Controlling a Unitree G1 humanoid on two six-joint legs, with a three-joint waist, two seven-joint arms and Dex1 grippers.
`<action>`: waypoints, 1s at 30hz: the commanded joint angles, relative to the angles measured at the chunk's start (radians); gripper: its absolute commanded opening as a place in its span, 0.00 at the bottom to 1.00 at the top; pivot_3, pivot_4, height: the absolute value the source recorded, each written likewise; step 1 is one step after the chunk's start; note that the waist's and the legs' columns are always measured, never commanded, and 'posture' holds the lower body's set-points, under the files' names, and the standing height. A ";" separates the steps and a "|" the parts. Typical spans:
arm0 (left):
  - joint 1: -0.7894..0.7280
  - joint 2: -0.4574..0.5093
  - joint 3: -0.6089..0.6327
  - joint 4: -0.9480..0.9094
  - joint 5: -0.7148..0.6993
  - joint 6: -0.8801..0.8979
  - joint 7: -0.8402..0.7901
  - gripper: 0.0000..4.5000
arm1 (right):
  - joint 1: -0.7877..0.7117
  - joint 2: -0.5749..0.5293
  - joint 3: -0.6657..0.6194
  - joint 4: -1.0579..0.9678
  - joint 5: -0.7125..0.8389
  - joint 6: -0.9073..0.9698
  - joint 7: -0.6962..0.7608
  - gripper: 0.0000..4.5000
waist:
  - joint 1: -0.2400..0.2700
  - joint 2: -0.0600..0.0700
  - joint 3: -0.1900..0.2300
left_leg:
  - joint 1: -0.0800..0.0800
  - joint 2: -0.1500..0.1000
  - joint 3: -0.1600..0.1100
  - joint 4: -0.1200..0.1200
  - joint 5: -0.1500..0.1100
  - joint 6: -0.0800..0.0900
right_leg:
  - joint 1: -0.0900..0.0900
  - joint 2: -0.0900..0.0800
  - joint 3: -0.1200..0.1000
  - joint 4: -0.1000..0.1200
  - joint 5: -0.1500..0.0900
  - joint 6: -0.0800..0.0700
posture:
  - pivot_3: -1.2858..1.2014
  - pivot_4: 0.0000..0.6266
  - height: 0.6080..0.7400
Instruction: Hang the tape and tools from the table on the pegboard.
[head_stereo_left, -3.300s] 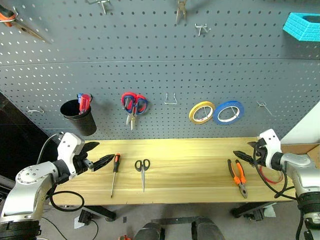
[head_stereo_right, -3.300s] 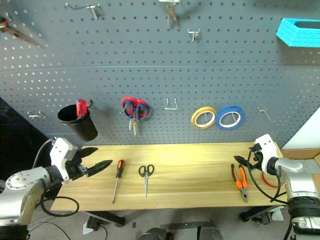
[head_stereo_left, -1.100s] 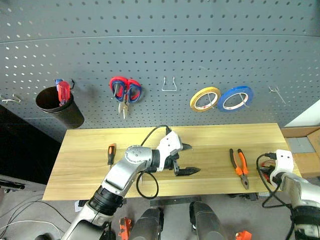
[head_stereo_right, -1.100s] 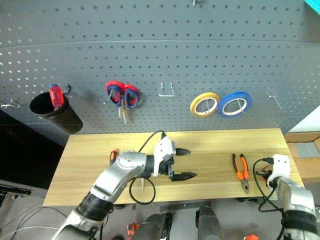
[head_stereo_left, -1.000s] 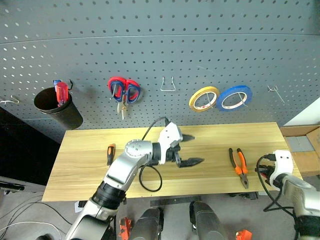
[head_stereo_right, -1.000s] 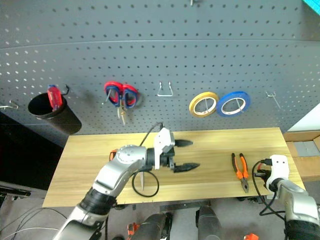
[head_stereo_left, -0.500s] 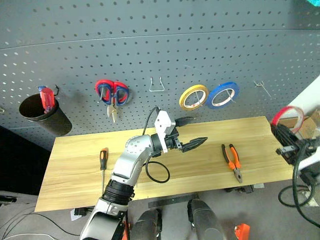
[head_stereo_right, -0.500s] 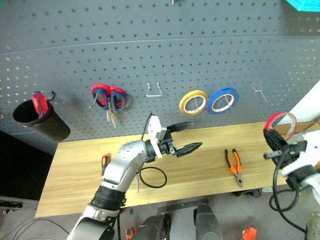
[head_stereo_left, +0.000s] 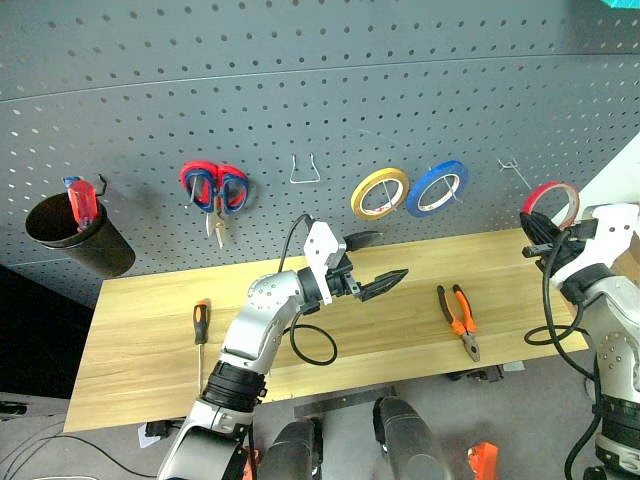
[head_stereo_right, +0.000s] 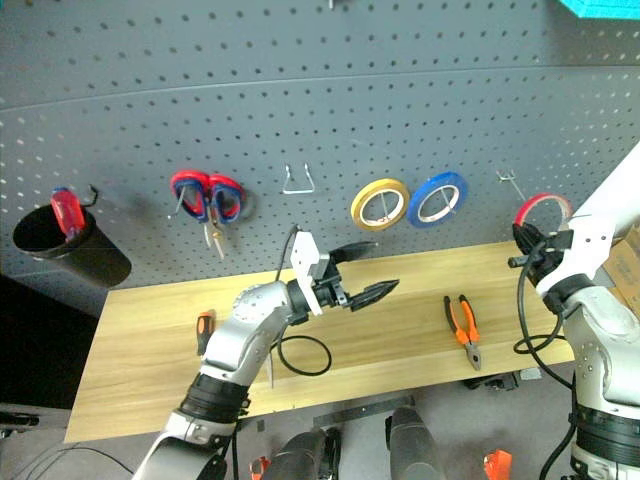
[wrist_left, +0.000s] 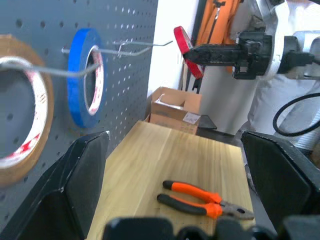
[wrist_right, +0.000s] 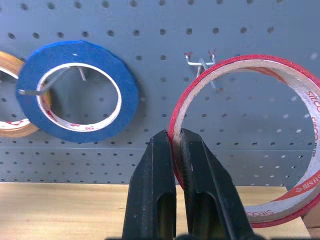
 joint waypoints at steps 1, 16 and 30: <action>-0.002 0.002 0.004 -0.053 0.000 -0.017 0.010 1.00 | -0.037 -0.017 0.010 0.023 -0.017 -0.054 0.023 0.01 | 0.000 0.000 0.000 | -0.003 0.000 0.000 0.001 0.000 0.000 | -0.003 0.001 0.000 0.000 0.001 0.000 | 0.39 0.38 1.00; 0.020 0.024 0.010 -0.091 0.020 -0.022 0.060 1.00 | -0.269 0.003 0.123 0.407 -0.111 -0.198 0.092 0.28 | 0.002 0.006 -0.004 | -0.004 0.001 0.004 0.002 0.000 0.000 | -0.005 0.002 0.004 0.001 0.004 0.000 | 0.41 0.31 1.00; 0.053 0.079 -0.044 -0.076 0.073 -0.035 0.031 1.00 | 0.090 -0.122 0.170 -0.127 -0.049 0.190 0.119 0.99 | 0.003 0.008 -0.005 | -0.007 0.001 0.010 0.003 0.000 0.000 | -0.010 0.004 0.016 0.001 0.006 0.003 | 0.40 0.35 1.00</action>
